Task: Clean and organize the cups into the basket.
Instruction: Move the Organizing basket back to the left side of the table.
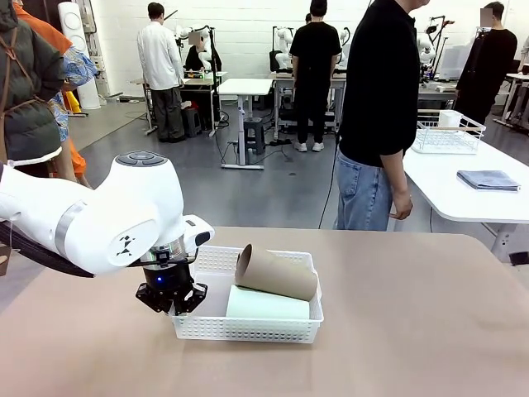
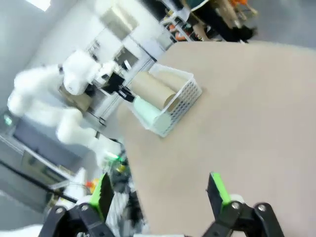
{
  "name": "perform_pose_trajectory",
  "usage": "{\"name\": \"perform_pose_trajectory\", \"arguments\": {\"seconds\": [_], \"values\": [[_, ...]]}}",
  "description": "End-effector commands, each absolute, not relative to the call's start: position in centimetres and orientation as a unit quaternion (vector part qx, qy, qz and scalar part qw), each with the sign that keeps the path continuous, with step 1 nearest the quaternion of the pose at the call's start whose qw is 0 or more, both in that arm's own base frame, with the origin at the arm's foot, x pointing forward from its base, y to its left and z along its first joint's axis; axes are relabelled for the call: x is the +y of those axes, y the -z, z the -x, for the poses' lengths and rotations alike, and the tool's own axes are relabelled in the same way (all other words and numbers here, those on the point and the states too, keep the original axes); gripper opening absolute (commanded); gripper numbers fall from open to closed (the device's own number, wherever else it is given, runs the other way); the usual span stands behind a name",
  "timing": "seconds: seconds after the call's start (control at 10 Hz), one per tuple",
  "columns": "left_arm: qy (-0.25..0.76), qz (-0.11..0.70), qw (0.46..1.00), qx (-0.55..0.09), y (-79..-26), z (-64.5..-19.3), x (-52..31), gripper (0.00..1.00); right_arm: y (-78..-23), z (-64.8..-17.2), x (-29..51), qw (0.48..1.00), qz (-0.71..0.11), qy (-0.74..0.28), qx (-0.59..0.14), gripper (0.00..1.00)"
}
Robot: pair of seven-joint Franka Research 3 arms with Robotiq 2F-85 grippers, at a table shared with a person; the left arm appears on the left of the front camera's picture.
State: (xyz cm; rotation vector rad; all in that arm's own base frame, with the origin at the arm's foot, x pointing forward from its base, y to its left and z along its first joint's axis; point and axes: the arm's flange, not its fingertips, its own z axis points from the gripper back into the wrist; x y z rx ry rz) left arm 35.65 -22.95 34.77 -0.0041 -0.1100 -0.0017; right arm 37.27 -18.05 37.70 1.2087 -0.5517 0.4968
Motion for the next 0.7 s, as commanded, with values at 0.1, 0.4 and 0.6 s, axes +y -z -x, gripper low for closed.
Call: {"name": "perform_pose_trajectory", "arguments": {"seconds": [0.1, 0.4, 0.6], "values": [[0.005, -0.002, 0.998, -0.062, -34.7, -35.6, -23.1, 0.0, -39.1, -31.9, -23.2, 0.774, -0.599, -0.083, -0.189, 1.0], [0.005, -0.002, 0.998, -0.062, -34.7, -35.6, -23.1, 0.0, -38.5, -25.5, -27.5, 0.799, -0.572, -0.022, -0.185, 1.0], [0.005, -0.002, 0.998, -0.062, -34.7, -35.6, -23.1, 0.0, -38.6, -22.9, -29.4, 0.813, -0.555, 0.003, -0.176, 1.0]]}}
